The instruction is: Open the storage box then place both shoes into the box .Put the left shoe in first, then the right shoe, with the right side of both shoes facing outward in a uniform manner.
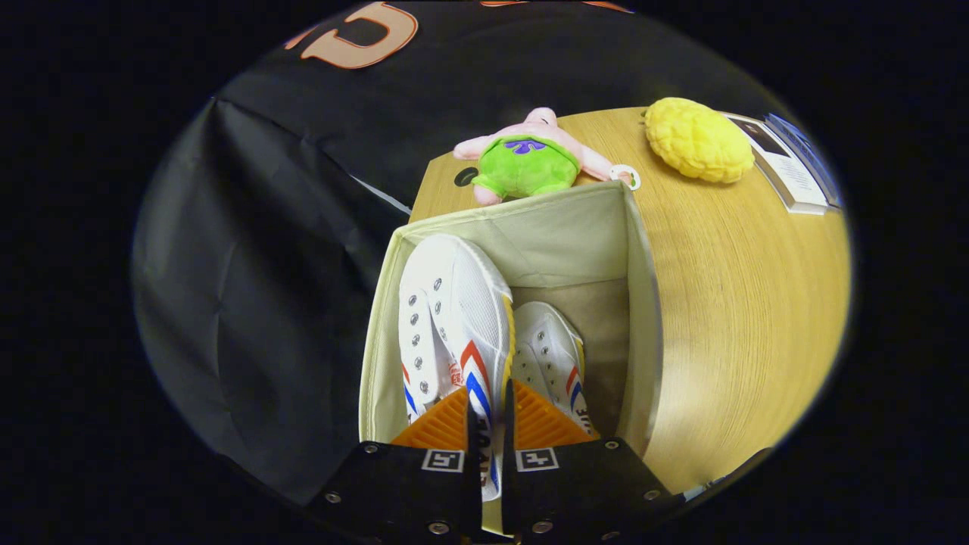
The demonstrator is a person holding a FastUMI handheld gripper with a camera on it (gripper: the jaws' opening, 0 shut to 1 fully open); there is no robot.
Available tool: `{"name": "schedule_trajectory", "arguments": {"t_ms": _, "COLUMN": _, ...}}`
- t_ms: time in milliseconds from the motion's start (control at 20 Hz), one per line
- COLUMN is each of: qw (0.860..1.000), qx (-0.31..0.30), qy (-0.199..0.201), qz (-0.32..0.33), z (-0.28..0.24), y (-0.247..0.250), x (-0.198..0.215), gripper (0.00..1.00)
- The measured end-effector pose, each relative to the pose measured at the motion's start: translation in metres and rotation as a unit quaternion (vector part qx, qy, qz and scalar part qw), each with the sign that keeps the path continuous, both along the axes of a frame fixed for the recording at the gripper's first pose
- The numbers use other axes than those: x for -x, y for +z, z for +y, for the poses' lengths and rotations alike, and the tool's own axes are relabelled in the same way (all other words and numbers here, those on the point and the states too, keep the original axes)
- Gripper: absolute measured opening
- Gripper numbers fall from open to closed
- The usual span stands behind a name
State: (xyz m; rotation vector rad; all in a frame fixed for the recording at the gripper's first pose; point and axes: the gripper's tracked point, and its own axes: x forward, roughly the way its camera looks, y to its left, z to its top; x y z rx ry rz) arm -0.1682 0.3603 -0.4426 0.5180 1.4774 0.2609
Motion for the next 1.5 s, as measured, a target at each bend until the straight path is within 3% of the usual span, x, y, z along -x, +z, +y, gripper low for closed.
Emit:
{"name": "schedule_trajectory", "arguments": {"t_ms": 150, "qw": 0.999, "qx": -0.005, "qy": -0.014, "qz": 0.030, "z": 0.004, "y": 0.000, "x": 0.009, "gripper": 0.11}}
{"name": "schedule_trajectory", "arguments": {"t_ms": 250, "qw": 0.999, "qx": -0.012, "qy": -0.001, "qz": 0.044, "z": 0.010, "y": -0.002, "x": 0.014, "gripper": 0.14}}
{"name": "schedule_trajectory", "arguments": {"t_ms": 350, "qw": 0.997, "qx": -0.048, "qy": 0.004, "qz": 0.061, "z": 0.020, "y": 0.009, "x": 0.018, "gripper": 0.27}}
{"name": "schedule_trajectory", "arguments": {"t_ms": 400, "qw": 0.993, "qx": -0.092, "qy": -0.018, "qz": 0.065, "z": 0.026, "y": 0.026, "x": 0.011, "gripper": 0.40}}
{"name": "schedule_trajectory", "arguments": {"t_ms": 550, "qw": 0.989, "qx": -0.136, "qy": -0.062, "qz": 0.020, "z": 0.012, "y": 0.055, "x": -0.023, "gripper": 0.64}}
{"name": "schedule_trajectory", "arguments": {"t_ms": 750, "qw": 0.992, "qx": -0.100, "qy": -0.061, "qz": -0.048, "z": -0.042, "y": 0.078, "x": -0.040, "gripper": 0.76}}
{"name": "schedule_trajectory", "arguments": {"t_ms": 800, "qw": 0.991, "qx": -0.095, "qy": -0.064, "qz": -0.065, "z": -0.056, "y": 0.086, "x": -0.046, "gripper": 0.83}}
{"name": "schedule_trajectory", "arguments": {"t_ms": 950, "qw": 0.987, "qx": -0.067, "qy": -0.075, "qz": -0.126, "z": -0.102, "y": 0.110, "x": -0.062, "gripper": 0.91}}
{"name": "schedule_trajectory", "arguments": {"t_ms": 1250, "qw": 0.959, "qx": -0.022, "qy": -0.108, "qz": -0.261, "z": -0.193, "y": 0.179, "x": -0.101, "gripper": 0.96}}
{"name": "schedule_trajectory", "arguments": {"t_ms": 1500, "qw": 0.913, "qx": 0.078, "qy": -0.095, "qz": -0.388, "z": -0.268, "y": 0.229, "x": -0.121, "gripper": 0.97}}
